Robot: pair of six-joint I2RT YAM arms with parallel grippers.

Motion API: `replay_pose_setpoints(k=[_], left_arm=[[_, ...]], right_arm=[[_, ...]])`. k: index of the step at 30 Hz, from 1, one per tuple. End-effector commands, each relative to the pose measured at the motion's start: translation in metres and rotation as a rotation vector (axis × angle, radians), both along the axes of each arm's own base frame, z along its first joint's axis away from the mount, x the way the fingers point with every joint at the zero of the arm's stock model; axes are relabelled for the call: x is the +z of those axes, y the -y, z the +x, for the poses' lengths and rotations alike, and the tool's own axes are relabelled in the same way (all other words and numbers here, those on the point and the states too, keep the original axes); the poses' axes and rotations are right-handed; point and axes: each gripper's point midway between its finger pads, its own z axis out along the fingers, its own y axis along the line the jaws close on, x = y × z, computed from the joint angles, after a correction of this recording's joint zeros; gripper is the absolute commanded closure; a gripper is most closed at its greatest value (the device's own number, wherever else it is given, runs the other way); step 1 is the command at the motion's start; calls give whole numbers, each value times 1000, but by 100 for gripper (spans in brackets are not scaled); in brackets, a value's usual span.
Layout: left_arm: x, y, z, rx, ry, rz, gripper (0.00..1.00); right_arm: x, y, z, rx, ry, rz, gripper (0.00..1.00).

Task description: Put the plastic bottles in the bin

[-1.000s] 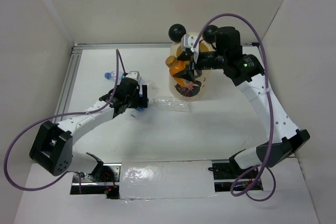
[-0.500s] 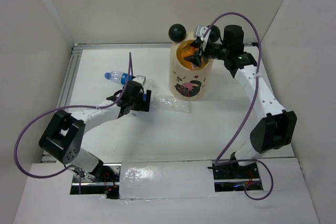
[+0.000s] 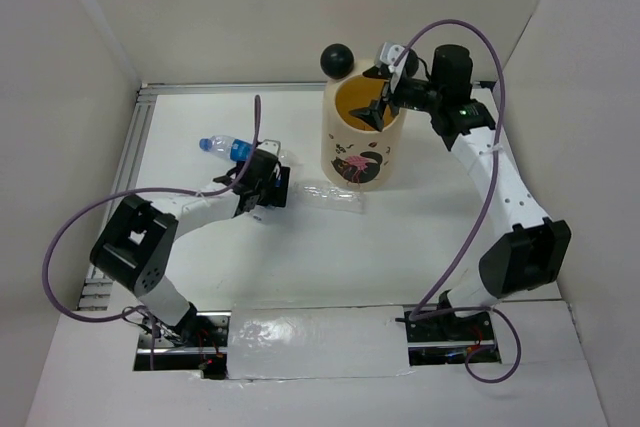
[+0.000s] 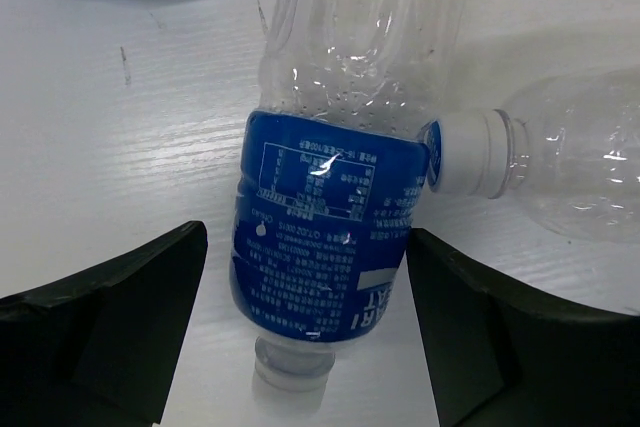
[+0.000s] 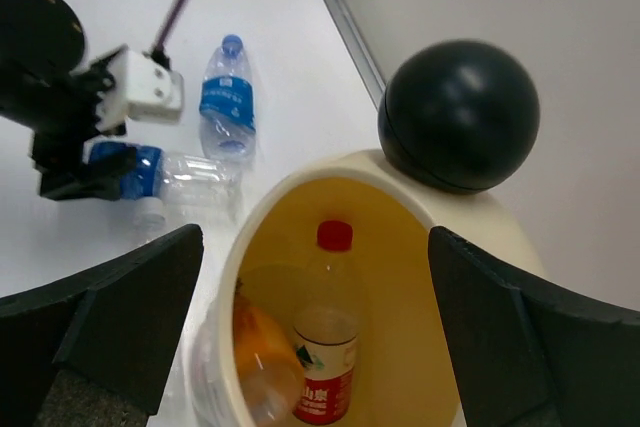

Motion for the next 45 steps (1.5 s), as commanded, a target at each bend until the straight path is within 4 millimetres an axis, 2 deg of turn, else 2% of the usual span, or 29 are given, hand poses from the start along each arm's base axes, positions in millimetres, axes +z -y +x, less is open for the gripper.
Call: replay_pose_setpoints(k=[1,4,7,9,10,11,12,13,14,16,17,18,20,21,23,24,26,27,28,29,30,33,34,35,38,41,42,43,45], left_arm=[[-2,6,10,-5,-1,12,7],[-15,9,10,2,-48,15,11],[-24,10,5,3,-88,14,24],[-15,13,2,2,-75,-2,35],[-9,14,-2,9,-62,-7,48],[14,16,-4,11,-14,-35,56],[21,19,-17,-9,-16,-22,66],[31,22,-23,-13,-3,-30,84],[65,27,-26,-19,60,-70,87],[89,37,-47,-76,67,-78,92],[107,43,-53,-94,88,-114,92],[145,50,-57,-123,154,-185,94],[181,69,-70,-215,175,-280,94],[216,77,-71,-264,225,-329,94],[245,102,-84,-410,229,-403,94],[274,110,-84,-441,257,-441,94],[277,132,-82,-521,207,-455,94],[295,135,-78,-523,222,-463,94],[297,139,-73,-529,220,-452,94],[285,145,-62,-511,200,-407,92],[297,146,-55,-491,225,-402,92],[301,145,-36,-439,263,-337,93],[310,151,-32,-456,307,-332,94],[332,158,-20,-459,413,-367,94],[384,171,-5,-494,632,-439,94],[417,182,-2,-516,759,-492,94],[421,186,3,-514,783,-506,93],[442,188,1,-506,861,-538,93],[431,199,11,-502,896,-521,93]], right_arm=[[61,2,-40,35,85,90,0],[79,8,-54,19,74,135,0],[79,16,-64,4,49,154,0],[78,22,-66,-25,31,166,1],[76,28,-69,-51,11,178,4],[75,35,-67,-85,5,183,7],[67,35,-69,-87,-12,180,18],[69,43,-72,-118,1,182,24],[65,52,-70,-151,0,181,32],[57,65,-69,-214,-16,185,56],[49,76,-70,-259,-27,192,84],[42,84,-68,-291,-37,191,91],[24,95,-71,-334,-63,187,91],[17,104,-70,-362,-79,185,84],[0,110,-75,-387,-119,186,60],[-4,117,-75,-410,-131,193,57],[-14,121,-78,-419,-152,201,56],[-14,123,-82,-423,-157,210,56],[-18,123,-82,-424,-167,209,54],[-20,123,-84,-424,-167,209,54],[-17,125,-86,-432,-155,211,52],[-21,126,-90,-444,-154,211,51],[-27,129,-89,-455,-166,210,51],[-28,129,-91,-455,-167,210,51],[-40,127,-94,-449,-199,214,51],[-44,127,-94,-450,-209,213,51],[-51,127,-95,-452,-230,211,51],[-49,127,-97,-451,-221,212,51],[-56,127,-98,-452,-237,204,51]])
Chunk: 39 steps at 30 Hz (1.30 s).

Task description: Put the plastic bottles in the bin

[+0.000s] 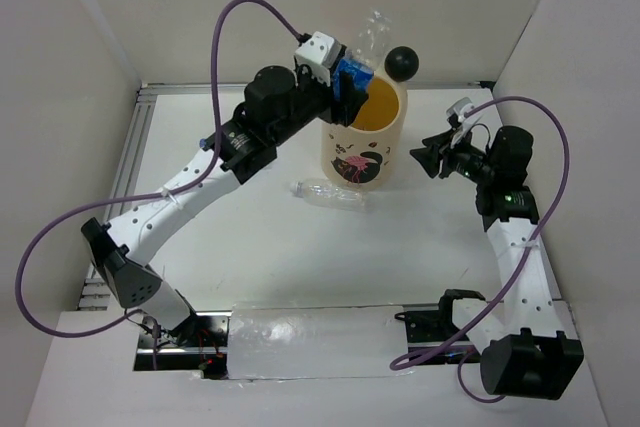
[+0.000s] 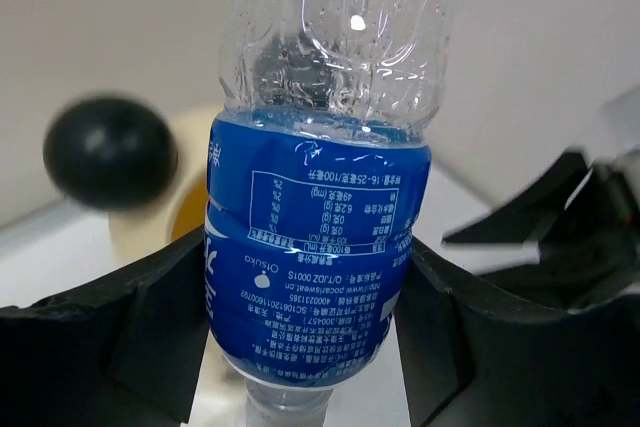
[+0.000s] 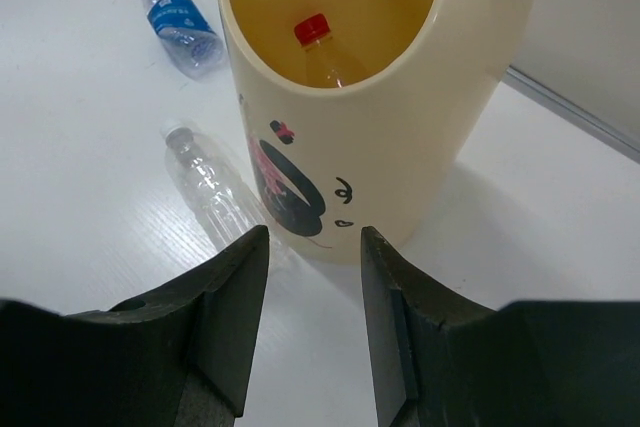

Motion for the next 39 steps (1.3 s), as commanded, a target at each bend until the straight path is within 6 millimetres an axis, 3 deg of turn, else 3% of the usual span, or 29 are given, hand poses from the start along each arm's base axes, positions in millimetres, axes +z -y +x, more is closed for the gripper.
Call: replay_pose_setpoints(k=[1,3,5,7,8,14,15,18,20,25,28,34,35,37,38,39], left_arm=[[59,10,18,63,261,-165,91],[49,19,24,71,281,-173,90],[25,25,42,118,279,-151,90],[31,27,48,156,321,-198,90],[19,31,54,168,316,-196,89],[18,46,67,189,360,-228,88],[27,45,66,190,373,-246,88],[13,48,72,200,371,-226,82],[6,46,74,220,365,-224,68],[-23,48,81,238,333,-193,44],[-40,54,85,234,306,-172,40],[-48,57,87,231,282,-173,24],[-48,57,87,231,282,-173,17],[-55,57,87,230,271,-157,16],[-55,57,87,230,271,-157,1],[-56,56,88,239,269,-157,1]], right_arm=[[3,0,-5,-1,21,2,51],[1,0,-7,-1,21,2,51],[-3,1,-7,-10,12,1,51],[-9,1,-8,-10,-6,4,51],[-7,2,-8,-19,2,0,51],[-20,5,-9,-34,-24,-16,51],[-20,5,-9,-34,-24,-16,51],[-28,5,-10,-34,-44,-14,51],[-28,5,-10,-34,-44,-14,51],[-35,10,-9,-50,-59,-21,50],[-41,10,-11,-48,-73,-26,50],[-44,12,-13,-55,-78,-32,50],[-44,12,-13,-55,-78,-32,50],[-48,12,-16,-55,-87,-31,50],[-48,12,-16,-55,-87,-31,50],[-48,12,-16,-55,-87,-31,50]])
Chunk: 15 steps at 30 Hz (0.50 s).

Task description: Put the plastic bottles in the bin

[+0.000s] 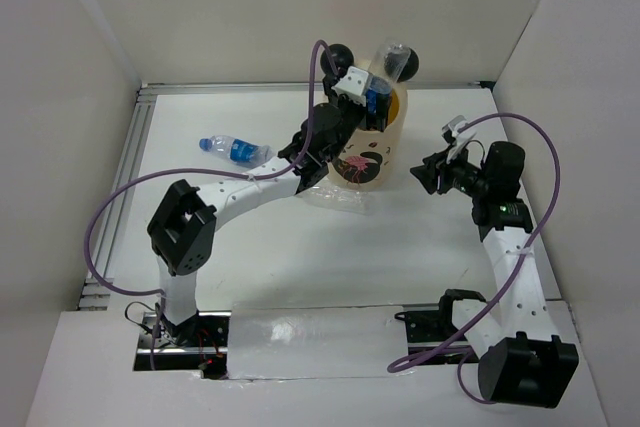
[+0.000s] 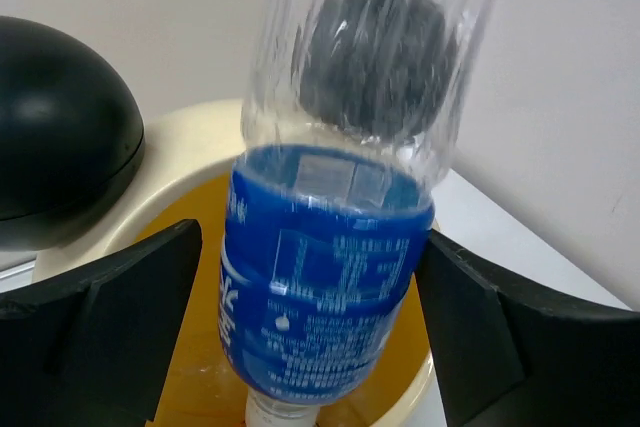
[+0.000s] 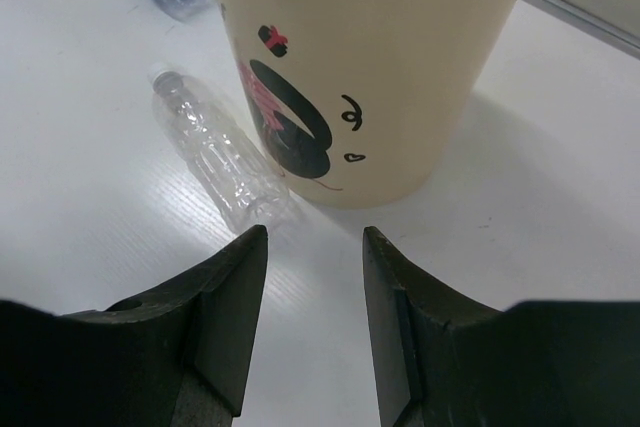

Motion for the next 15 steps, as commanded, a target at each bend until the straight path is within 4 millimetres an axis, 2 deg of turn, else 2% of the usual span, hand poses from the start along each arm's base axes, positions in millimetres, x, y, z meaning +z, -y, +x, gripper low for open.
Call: replay_pose_setpoints(k=[1,5,7,8,9,11,12,14,15], left_arm=[[21,-2,-2,13,47,-71,1],[17,-2,-2,13,41,-64,1],[17,0,-3,-1,39,-70,1],[17,0,-3,-1,39,-70,1],[26,1,-9,-10,49,-82,1],[42,-2,-20,-21,66,-101,1],[54,-5,-25,-30,82,-115,1],[67,-7,-45,-48,109,-105,1],[89,-23,-60,-57,137,-131,1]], right_arm=[[0,2,-6,-10,11,-10,50],[-1,1,-8,1,9,-15,50],[-2,-2,-12,32,19,-32,40],[-2,-2,-12,32,19,-32,40],[-1,-3,-13,47,28,-38,35],[-4,-3,-15,67,35,-64,4],[-5,-8,-20,108,37,-62,0],[-3,-14,-27,185,74,-105,0],[-2,-23,-35,258,90,-94,0]])
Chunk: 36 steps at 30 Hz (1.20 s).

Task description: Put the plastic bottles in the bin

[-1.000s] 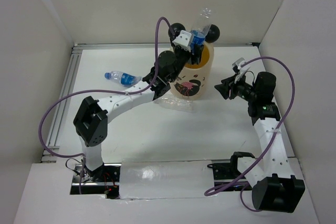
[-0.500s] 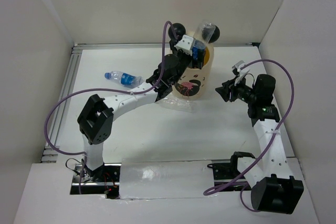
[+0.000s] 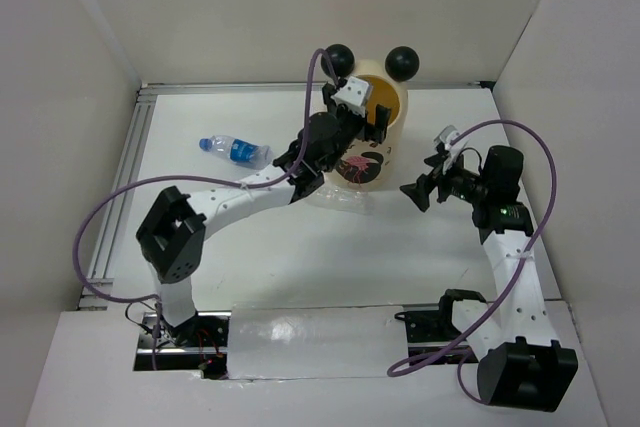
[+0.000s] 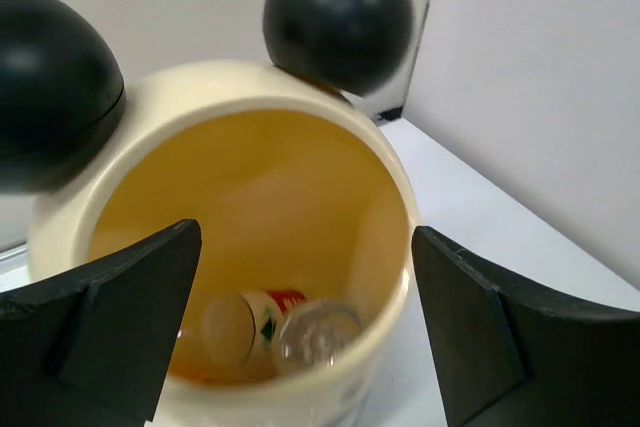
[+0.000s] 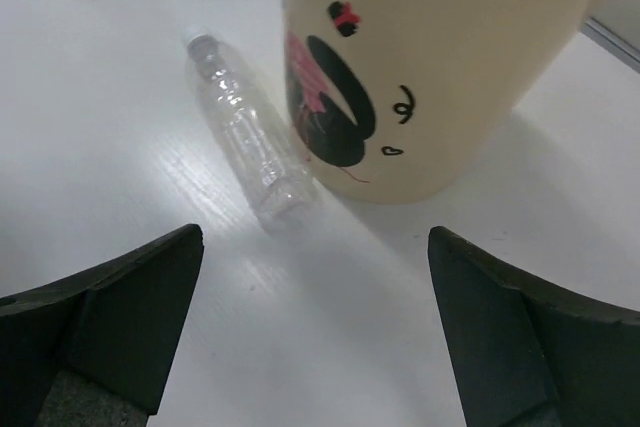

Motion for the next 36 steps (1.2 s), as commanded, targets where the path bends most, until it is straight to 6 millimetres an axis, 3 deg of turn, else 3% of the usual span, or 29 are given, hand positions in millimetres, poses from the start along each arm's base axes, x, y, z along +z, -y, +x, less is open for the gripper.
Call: replay_pose_setpoints(k=[1,2,3,4,5,6,7,8,9,10,11,12,14,15,17,18,19,25,28,33,36], left_arm=[[110,-38,-63,-48,147,-150,1],[100,-33,-66,-63,107,-136,1],[95,-43,-73,-58,73,-124,1],[118,-68,-91,-48,76,-157,1],[115,-87,-93,11,33,-164,1],[78,-98,-98,44,-89,-116,4],[67,-114,-105,79,-137,-107,12],[73,-148,-115,150,-156,-143,21],[58,-160,-123,176,-220,-180,34],[7,-179,-130,233,-328,-99,47],[-9,-194,-137,264,-375,-105,52],[-10,-215,-150,294,-419,-208,50],[-65,-242,-172,371,-573,-176,34],[-74,-248,-180,387,-622,-242,21],[-99,-269,-203,423,-694,-261,10],[-105,-275,-209,435,-717,-283,8],[-117,-279,-214,452,-746,-310,5],[-129,-297,-235,462,-788,-381,2],[-131,-306,-239,485,-780,-397,2],[-138,-313,-243,513,-799,-386,1],[-138,-312,-243,514,-801,-395,1]], right_arm=[[13,-23,-29,239,99,-38,0],[8,-22,-30,255,95,-61,0],[9,-34,-38,335,103,-51,6],[7,-40,-41,377,102,-57,12],[3,-48,-42,419,91,-62,18],[-5,-63,-45,461,79,-104,30],[-8,-72,-42,479,91,-141,36],[-14,-82,-37,491,108,-174,37],[-17,-92,-35,504,122,-210,37],[-23,-111,-37,533,142,-274,37],[-28,-122,-36,550,149,-298,28],[-38,-134,-30,569,142,-330,21],[-48,-163,-32,605,153,-392,13],[-56,-177,-24,596,143,-398,10],[-63,-197,-11,528,159,-451,9],[-55,-208,1,502,187,-452,1],[-77,-221,6,510,152,-496,1],[-111,-260,60,361,123,-647,1],[-127,-268,80,325,77,-707,1],[-153,-253,90,295,11,-819,1],[-166,-240,84,315,-47,-874,4]])
